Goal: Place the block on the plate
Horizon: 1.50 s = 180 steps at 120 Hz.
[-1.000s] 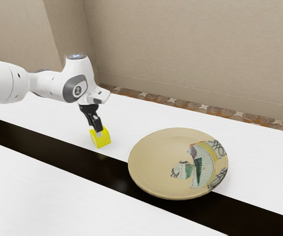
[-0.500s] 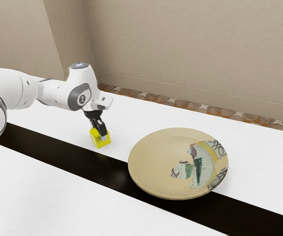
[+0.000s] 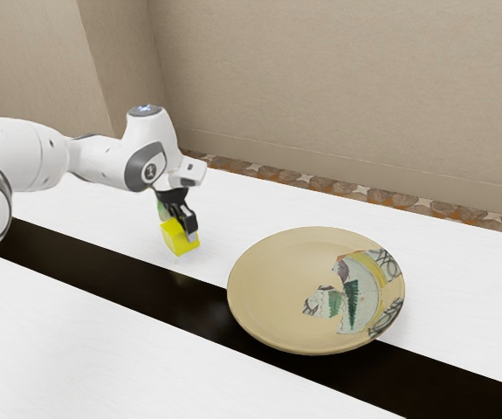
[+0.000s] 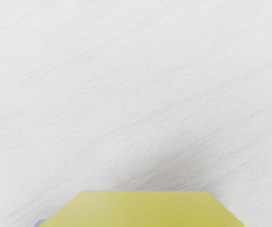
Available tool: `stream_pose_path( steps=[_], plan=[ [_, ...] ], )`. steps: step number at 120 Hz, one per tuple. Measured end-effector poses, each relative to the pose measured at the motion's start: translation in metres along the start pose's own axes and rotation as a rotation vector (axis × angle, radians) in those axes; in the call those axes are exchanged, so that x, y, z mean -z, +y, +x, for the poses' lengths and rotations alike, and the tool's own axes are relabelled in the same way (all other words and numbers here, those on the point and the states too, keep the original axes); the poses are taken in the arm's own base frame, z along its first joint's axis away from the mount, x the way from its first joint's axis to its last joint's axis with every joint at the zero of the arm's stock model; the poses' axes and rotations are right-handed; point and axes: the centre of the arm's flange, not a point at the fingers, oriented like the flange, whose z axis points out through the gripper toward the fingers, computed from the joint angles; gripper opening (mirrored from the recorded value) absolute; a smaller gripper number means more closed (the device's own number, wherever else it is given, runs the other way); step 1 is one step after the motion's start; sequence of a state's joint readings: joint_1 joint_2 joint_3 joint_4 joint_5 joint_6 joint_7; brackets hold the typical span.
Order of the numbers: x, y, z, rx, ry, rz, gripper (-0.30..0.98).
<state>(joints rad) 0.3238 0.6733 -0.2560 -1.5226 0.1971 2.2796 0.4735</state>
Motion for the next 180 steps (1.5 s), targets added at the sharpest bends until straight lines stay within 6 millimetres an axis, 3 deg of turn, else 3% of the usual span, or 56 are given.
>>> stream_pose_path(
  steps=[12, 24, 50, 66, 92, 107, 124, 132, 144, 157, 180],
  plan=[
    [0.039, 0.02, 0.018, -0.02, 0.04, 0.034, 0.36],
    [0.087, 0.059, 0.042, -0.067, 0.09, 0.069, 0.35],
    [0.127, 0.179, 0.091, -0.201, 0.152, 0.066, 0.35],
    [0.126, 0.252, 0.109, -0.272, 0.158, 0.04, 0.36],
    [0.072, 0.306, 0.117, -0.278, 0.104, -0.025, 0.37],
    [0.048, 0.313, 0.117, -0.248, 0.084, -0.053, 0.41],
    [0.047, 0.311, 0.117, -0.215, 0.088, -0.065, 0.54],
    [0.073, 0.307, 0.118, -0.201, 0.12, -0.052, 0.58],
    [0.13, 0.287, 0.108, -0.168, 0.158, 0.013, 0.62],
    [0.18, 0.254, 0.075, -0.092, 0.129, 0.058, 0.65],
    [0.244, 0.184, 0.006, 0.085, 0.025, 0.069, 0.67]
  ],
)
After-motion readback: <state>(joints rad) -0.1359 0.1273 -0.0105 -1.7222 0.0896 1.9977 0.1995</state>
